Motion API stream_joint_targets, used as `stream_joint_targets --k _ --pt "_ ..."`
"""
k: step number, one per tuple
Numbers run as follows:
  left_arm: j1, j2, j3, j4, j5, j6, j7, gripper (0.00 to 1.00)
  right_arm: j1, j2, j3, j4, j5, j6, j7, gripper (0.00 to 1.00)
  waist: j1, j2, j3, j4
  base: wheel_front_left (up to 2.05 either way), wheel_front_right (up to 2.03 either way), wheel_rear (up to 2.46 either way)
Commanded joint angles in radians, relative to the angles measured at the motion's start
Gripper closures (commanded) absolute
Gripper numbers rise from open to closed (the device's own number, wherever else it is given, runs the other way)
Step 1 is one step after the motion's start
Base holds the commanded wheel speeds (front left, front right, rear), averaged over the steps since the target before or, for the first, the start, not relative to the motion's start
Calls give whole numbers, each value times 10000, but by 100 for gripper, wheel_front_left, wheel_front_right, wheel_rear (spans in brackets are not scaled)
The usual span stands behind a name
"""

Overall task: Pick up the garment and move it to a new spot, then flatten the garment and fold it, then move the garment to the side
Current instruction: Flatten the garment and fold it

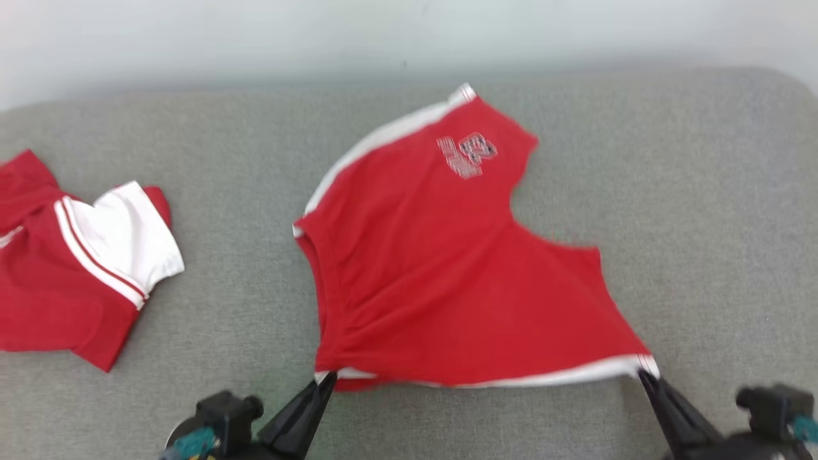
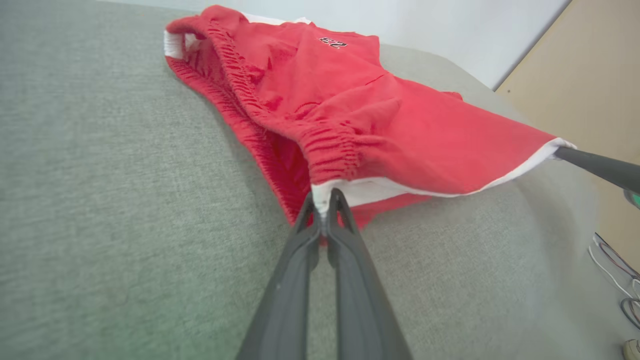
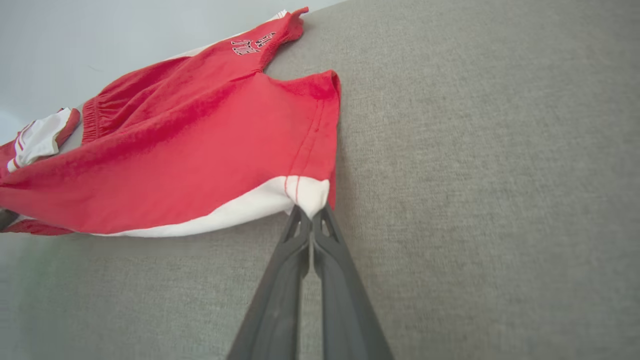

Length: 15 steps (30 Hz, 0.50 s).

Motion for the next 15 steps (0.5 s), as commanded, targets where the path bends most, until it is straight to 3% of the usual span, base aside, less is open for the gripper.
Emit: stream_joint_targets --k 1,9,15 --pt "352 23 193 -123 110 0 -31 100 412 95 -221 -218 -78 5 134 100 3 2 -418 110 0 0 0" --pt "1816 146 981 -842 538 -5 -31 100 2855 867 -1727 -2004 -561 5 1297 100 3 2 -695 281 0 0 0" --pt "1731 -123 1270 -1093 928 -60 -32 100 2580 1432 -2552 -2638 -691 5 1442 100 3 2 -558 420 0 0 0"
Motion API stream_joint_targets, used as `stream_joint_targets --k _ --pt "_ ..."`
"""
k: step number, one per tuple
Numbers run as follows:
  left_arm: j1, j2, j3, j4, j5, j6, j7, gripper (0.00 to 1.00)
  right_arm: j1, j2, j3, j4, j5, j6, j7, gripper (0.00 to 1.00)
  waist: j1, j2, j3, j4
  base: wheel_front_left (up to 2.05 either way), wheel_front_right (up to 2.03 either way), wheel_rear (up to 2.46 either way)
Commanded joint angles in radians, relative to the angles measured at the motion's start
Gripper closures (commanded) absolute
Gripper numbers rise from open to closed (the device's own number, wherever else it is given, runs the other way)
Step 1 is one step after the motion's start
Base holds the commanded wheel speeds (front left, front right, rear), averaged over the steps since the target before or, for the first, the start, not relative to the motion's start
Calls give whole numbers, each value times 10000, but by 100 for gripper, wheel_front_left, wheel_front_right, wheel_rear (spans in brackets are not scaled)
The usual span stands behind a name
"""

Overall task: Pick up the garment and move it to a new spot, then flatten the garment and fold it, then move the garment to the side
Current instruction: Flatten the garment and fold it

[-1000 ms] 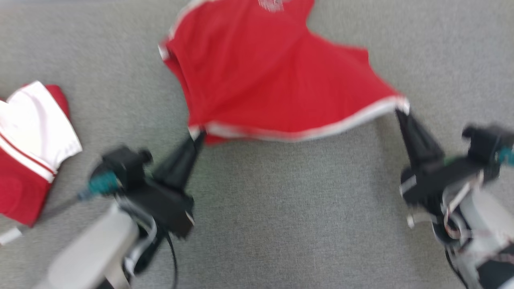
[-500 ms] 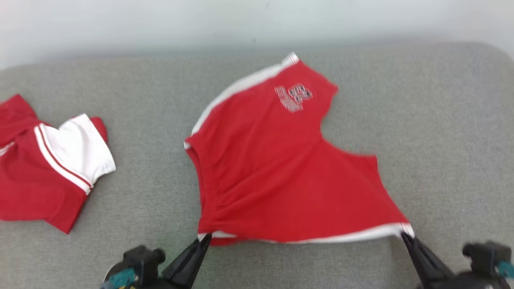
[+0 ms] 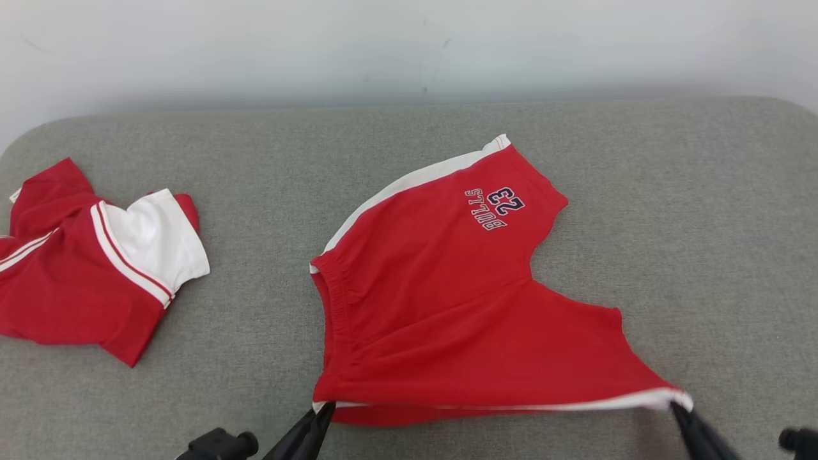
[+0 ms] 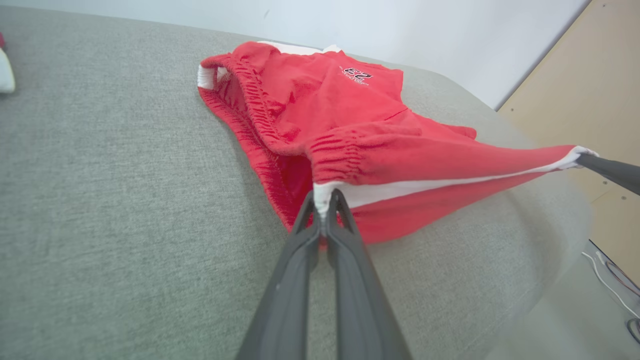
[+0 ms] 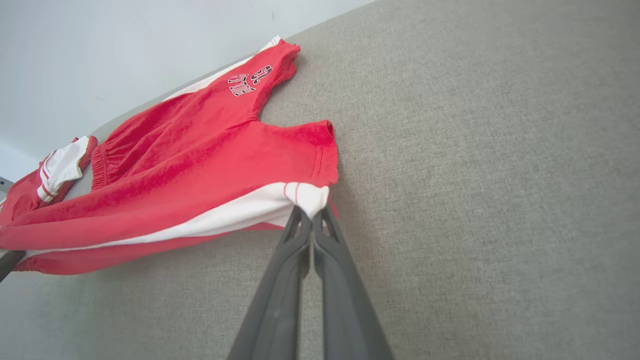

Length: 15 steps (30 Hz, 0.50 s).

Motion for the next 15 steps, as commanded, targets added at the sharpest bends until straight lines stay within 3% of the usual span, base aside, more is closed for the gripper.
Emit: stream_joint_targets --k 1,8,15 --pt "-223 -57 76 -119 219 -40 -33 100 -471 -116 -185 -130 -136 5 -35 100 0 1 73 74 0 0 0" --pt "-1180 -358 388 -388 387 -69 -32 100 -2917 -451 -271 418 -187 5 437 100 0 1 376 381 0 0 0" --pt "-2358 -732 630 26 320 -43 30 100 -5654 -734 311 1858 -468 5 693 100 0 1 953 720 0 0 0"
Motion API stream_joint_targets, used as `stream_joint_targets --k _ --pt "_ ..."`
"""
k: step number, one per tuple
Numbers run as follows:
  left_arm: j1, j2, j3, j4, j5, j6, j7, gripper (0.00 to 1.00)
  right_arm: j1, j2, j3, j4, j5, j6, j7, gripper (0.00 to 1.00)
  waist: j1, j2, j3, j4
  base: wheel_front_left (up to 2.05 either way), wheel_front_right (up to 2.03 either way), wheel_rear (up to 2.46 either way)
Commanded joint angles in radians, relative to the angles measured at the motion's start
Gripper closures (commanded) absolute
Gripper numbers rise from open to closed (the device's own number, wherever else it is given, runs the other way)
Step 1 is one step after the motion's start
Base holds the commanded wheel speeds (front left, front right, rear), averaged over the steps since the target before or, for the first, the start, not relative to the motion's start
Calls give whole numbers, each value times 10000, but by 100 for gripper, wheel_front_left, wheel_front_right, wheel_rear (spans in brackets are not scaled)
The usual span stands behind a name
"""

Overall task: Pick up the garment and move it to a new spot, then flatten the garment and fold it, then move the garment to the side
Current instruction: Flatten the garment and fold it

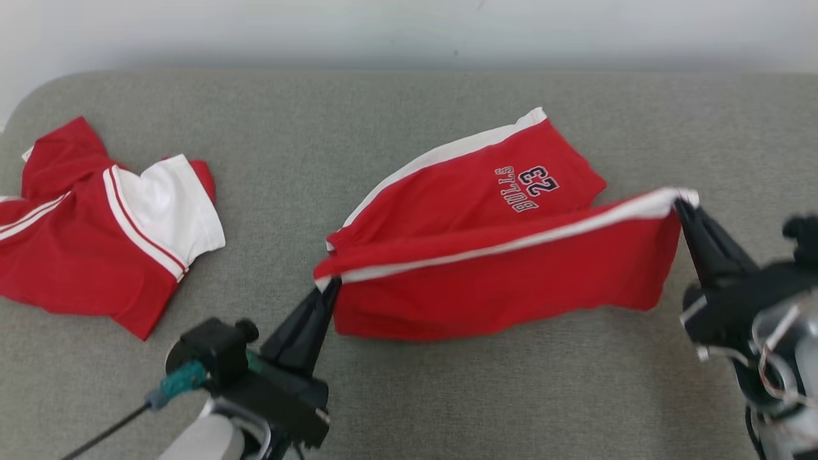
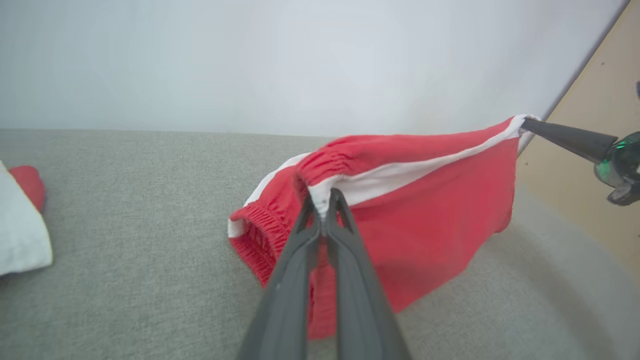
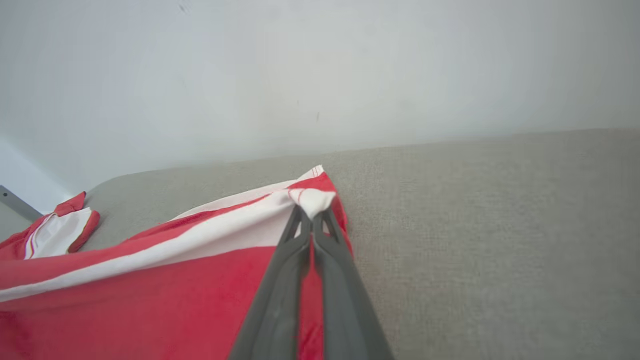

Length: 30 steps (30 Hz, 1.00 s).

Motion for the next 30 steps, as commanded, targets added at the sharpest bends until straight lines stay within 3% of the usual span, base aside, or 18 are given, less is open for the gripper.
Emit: stream_joint_targets --k 1,15,27,28,29,30 --pt "-173 -73 41 93 -78 34 -12 100 -310 -47 55 173 -125 5 -22 100 -1 -1 331 245 0 0 0" --pt "-3191 -1397 -309 2344 -258 -167 15 100 -6126 -193 1112 5541 -1435 5 -366 100 -1 -1 2132 1416 0 0 0" --pt "-4234 -1689 -945 3397 -575 -164 -75 100 -7898 178 1690 8432 -1950 5 -1222 100 -1 -1 2585 1579 0 0 0" --pt "-4257 -1695 -976 3419 -617 -164 -81 100 -7957 215 1755 8541 -1930 5 -1345 94 -1 -1 2556 1564 0 0 0" --pt "-4272 -1685 -993 3439 -642 -165 -85 30 -8004 243 1840 8641 -1915 5 -1434 53 -1 -1 2501 1545 0 0 0" --pt "-4293 -1667 -943 3435 -637 -165 -89 0 -8028 271 1911 8752 -1863 5 -1503 0 -1 -1 2442 1524 0 0 0"
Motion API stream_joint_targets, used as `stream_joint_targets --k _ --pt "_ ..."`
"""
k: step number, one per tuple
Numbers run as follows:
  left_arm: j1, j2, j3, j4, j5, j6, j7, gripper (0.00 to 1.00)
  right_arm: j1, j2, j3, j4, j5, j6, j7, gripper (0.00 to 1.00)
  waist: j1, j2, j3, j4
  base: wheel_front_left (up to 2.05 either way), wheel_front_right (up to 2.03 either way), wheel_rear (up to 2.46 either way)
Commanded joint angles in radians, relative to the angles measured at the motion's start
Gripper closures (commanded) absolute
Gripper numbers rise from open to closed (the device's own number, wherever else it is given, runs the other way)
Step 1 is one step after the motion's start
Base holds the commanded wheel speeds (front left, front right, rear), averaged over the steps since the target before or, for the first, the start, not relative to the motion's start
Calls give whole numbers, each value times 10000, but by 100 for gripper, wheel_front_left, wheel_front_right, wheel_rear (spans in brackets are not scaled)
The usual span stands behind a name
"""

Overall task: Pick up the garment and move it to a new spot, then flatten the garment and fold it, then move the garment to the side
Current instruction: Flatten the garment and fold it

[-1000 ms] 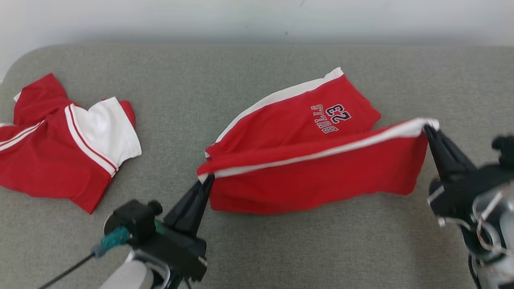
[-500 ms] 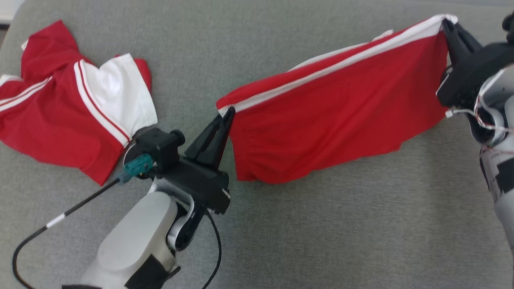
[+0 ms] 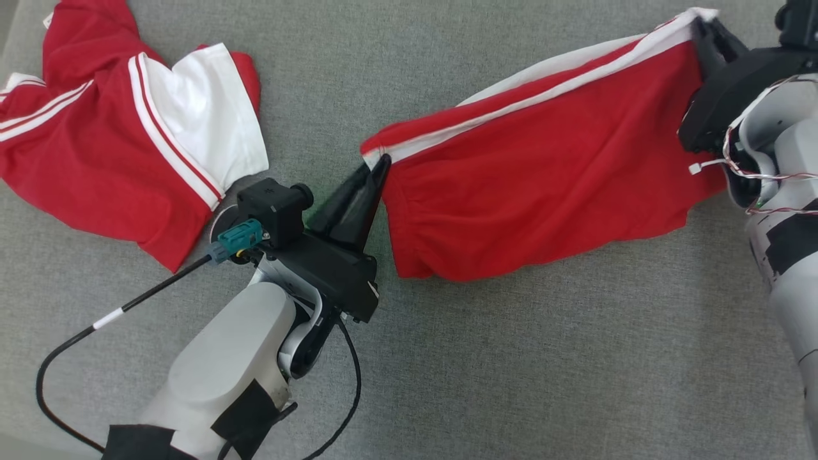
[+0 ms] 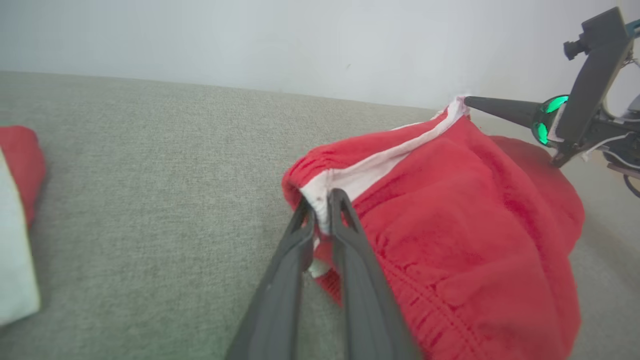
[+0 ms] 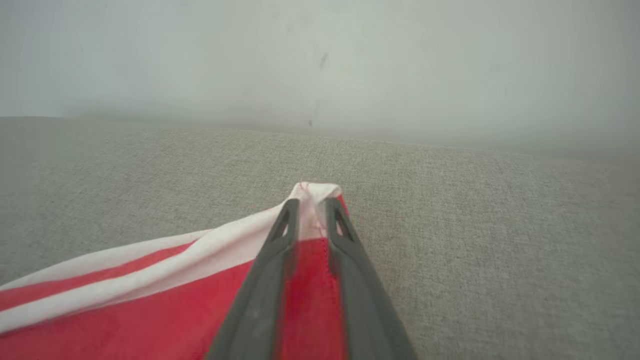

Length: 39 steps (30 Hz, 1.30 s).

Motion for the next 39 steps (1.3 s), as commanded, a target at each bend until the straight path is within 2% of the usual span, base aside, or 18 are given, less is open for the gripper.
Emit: stream_joint_targets --k 1,6,13,21,28,35,36,37,38,39 --pt "-73 18 86 3 -47 11 -73 0 -104 56 151 190 83 5 -134 0 -3 -3 -195 -68 0 0 0" --pt "489 10 454 -225 178 10 -58 0 260 -30 610 323 548 5 -414 0 -3 -3 -741 -136 0 0 0" --pt "1549 21 1788 -1208 676 162 -60 0 935 -549 1166 141 1290 5 -548 0 -3 -3 -1274 -181 0 0 0" --pt "3350 49 4313 -2895 2616 461 -59 0 1796 -919 1443 266 2069 5 -586 0 -3 -3 -1461 -183 0 0 0" --pt "4642 -515 5926 -3605 3677 309 -60 0 2015 -748 1429 701 2534 5 -620 0 -3 -3 -1370 -109 0 0 0" --pt "5237 -954 6606 -3826 4245 82 -60 0 1963 -491 1471 1357 2738 5 -487 0 -3 -3 -1348 52 0 0 0" --pt "5312 -1011 6581 -3829 4274 59 -60 0 1950 -456 1498 1506 2783 5 -338 13 -3 -3 -1356 74 0 0 0" --pt "5422 -1062 6579 -3848 4327 15 -60 0 1989 -298 1561 1678 2858 5 -146 72 -3 -3 -1393 100 0 0 0" --pt "5433 -1075 6590 -3840 4362 0 -60 0 1988 -254 1561 1718 2910 5 -123 100 -3 -3 -1411 107 0 0 0" --pt "5433 -1104 6599 -3814 4408 -10 -60 0 2006 -214 1545 1771 2990 5 -103 100 -3 -3 -1447 107 0 0 0"
